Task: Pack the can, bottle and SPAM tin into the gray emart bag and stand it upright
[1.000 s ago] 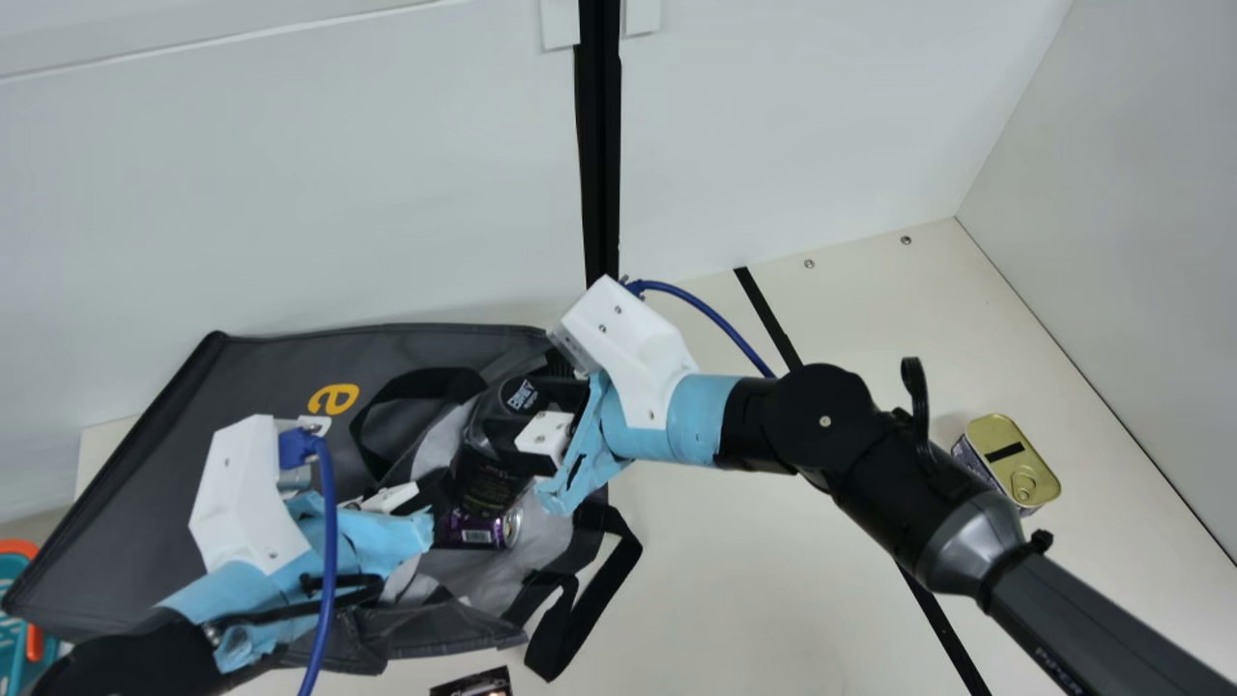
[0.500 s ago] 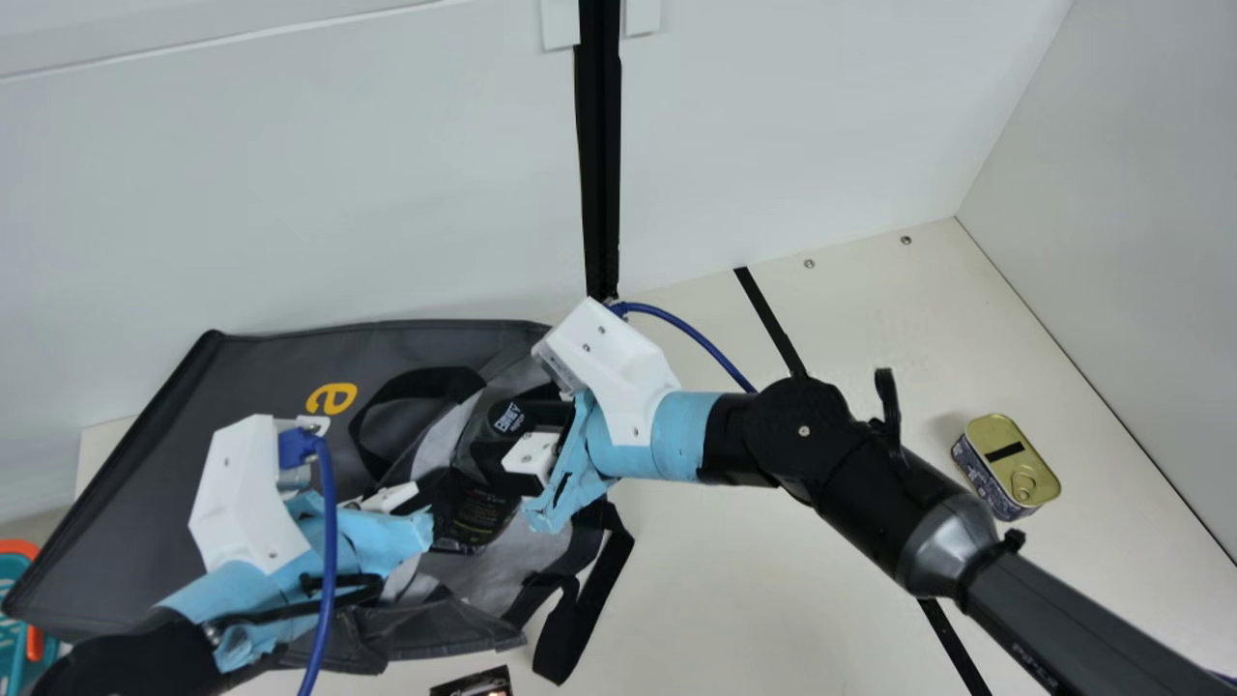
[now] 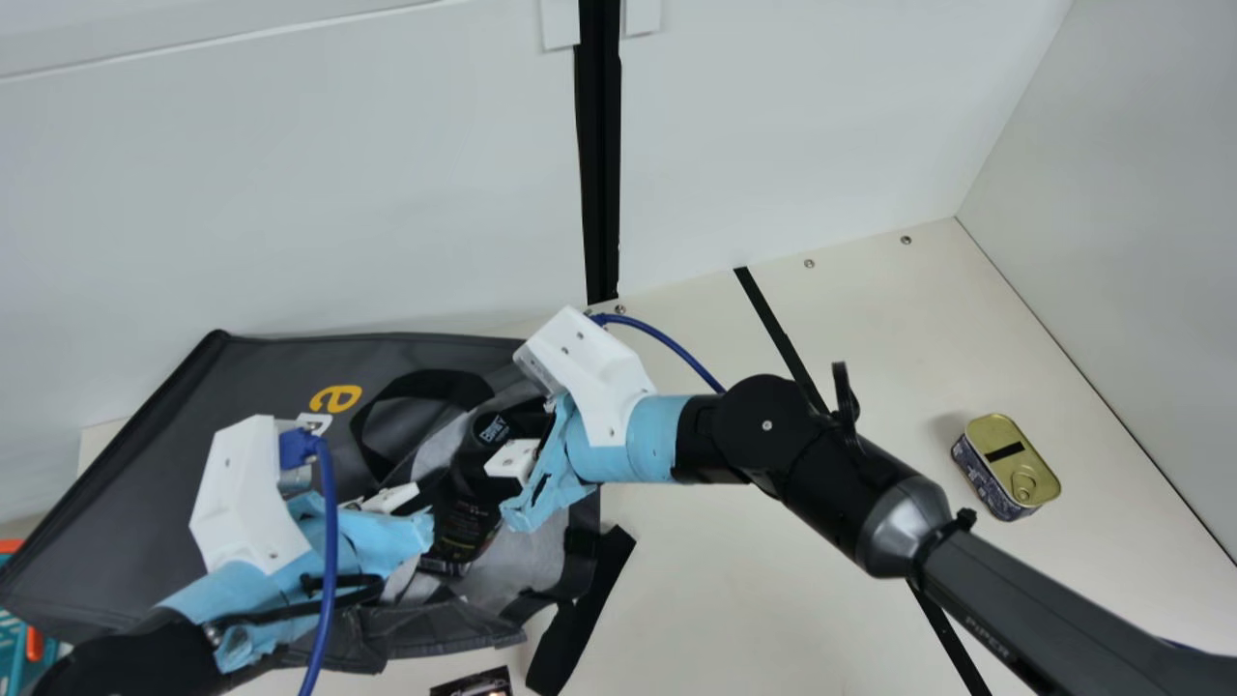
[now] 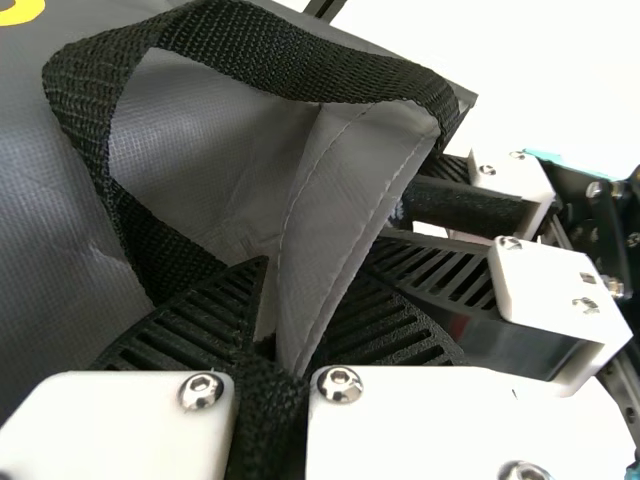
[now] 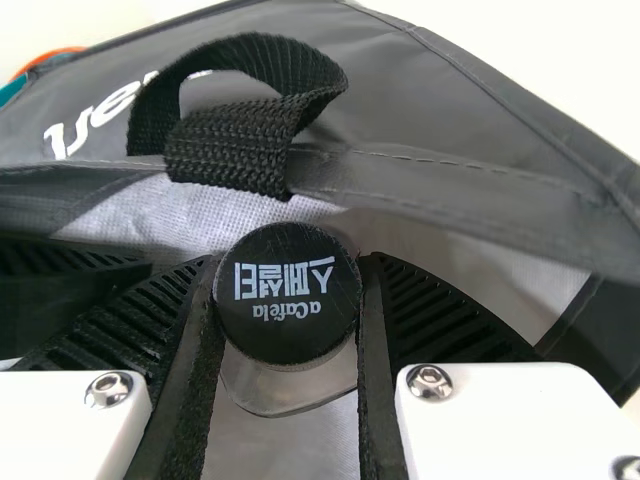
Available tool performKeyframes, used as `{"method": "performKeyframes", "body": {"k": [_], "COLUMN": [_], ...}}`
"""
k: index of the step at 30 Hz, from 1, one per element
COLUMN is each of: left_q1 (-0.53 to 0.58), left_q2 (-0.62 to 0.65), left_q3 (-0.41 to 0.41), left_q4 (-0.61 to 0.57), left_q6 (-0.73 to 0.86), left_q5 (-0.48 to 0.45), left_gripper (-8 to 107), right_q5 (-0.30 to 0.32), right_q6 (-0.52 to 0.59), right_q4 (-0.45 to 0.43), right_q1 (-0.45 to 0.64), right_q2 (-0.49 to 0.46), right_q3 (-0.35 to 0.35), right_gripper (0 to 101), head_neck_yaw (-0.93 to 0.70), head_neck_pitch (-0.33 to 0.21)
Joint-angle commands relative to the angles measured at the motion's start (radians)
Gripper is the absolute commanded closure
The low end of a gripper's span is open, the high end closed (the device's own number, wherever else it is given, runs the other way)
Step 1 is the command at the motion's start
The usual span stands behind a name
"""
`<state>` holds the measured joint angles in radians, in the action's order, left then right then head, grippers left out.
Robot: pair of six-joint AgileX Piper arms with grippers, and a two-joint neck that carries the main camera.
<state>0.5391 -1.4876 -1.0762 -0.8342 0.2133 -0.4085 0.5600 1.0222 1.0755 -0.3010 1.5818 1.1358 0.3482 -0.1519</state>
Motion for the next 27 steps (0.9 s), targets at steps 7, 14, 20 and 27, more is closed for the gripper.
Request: {"method": "performKeyframes", "body": {"k": [7,14,20,27], "left_q1": [0.0,0.0,0.0,0.0], "left_q2": [0.0,0.0,0.0,0.0], "left_q3": [0.0,0.0,0.0,0.0], "left_q4": [0.0,0.0,0.0,0.0], "left_q6": [0.0,0.0,0.0,0.0], "left_q5": [0.0,0.0,0.0,0.0], "left_gripper": [107,107,107,107], "right_q5": [0.003,0.01,0.015,0.018], "right_q6": [-0.023,-0.033,-0.04,-0.042], "right_q4": [-0.029,-0.044,-0.058,-0.069], "right_q1": [-0.002,0.003,0.009,0.013], "right_q2": [0.009,0.01,0.008,0.005], "right_q3": [0.003,0.006,0.008,0.007], "right_gripper": [68,45,25,6], "head_neck_yaw": [0.001,0.001,0.001,0.001], "head_neck_pitch": [-0.023,-0.023,-0.023,-0.023]}}
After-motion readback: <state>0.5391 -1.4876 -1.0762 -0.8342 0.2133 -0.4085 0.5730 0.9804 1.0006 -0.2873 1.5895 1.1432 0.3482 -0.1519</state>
